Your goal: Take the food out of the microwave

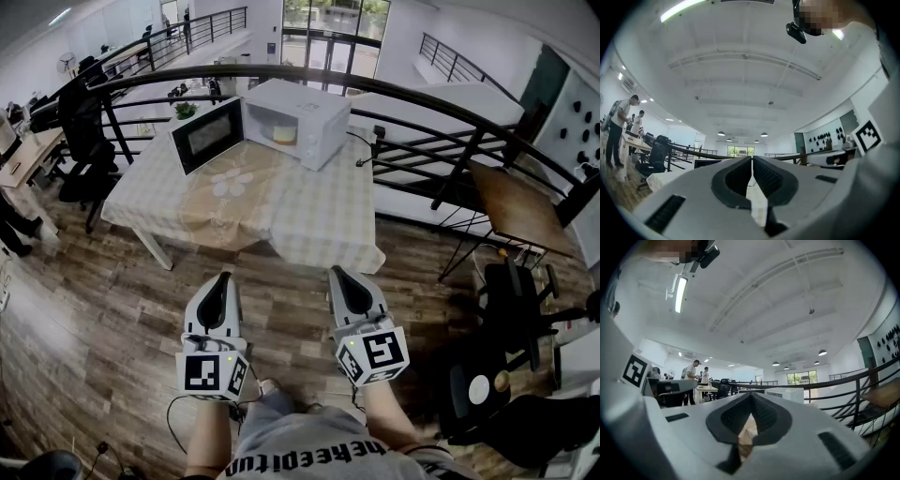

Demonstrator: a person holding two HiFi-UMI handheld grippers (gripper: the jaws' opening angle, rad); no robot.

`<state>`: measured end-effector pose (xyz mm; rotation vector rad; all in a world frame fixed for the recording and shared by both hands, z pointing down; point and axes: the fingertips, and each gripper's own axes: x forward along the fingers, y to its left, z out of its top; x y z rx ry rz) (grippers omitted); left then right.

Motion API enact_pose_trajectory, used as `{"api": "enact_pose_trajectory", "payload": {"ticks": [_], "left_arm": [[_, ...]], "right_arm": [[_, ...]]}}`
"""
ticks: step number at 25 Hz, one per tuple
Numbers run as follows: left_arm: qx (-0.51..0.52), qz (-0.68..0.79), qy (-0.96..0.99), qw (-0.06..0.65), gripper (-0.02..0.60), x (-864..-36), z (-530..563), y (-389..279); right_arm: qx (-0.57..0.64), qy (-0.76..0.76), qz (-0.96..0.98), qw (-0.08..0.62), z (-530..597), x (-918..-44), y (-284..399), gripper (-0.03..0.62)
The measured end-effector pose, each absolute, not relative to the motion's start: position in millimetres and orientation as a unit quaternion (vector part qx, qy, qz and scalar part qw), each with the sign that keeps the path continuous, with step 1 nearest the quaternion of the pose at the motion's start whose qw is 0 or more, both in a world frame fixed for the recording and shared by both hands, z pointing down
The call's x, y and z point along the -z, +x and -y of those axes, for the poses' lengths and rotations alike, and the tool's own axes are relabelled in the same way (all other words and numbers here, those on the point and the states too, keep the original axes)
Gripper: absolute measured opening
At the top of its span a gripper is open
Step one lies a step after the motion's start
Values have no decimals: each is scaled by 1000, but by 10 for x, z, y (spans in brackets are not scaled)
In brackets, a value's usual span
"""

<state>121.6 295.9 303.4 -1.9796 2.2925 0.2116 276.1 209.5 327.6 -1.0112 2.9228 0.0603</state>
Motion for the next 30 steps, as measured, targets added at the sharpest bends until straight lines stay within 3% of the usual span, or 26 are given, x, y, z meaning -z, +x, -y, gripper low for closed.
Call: {"api": "enact_pose_trajectory", "payload": {"ticks": [30], "left_arm": [[-70, -735, -672, 61, 12, -3082, -2556, 442]], "right_arm": [[-8, -351, -935, 44, -1722, -3324, 2061, 5]]}}
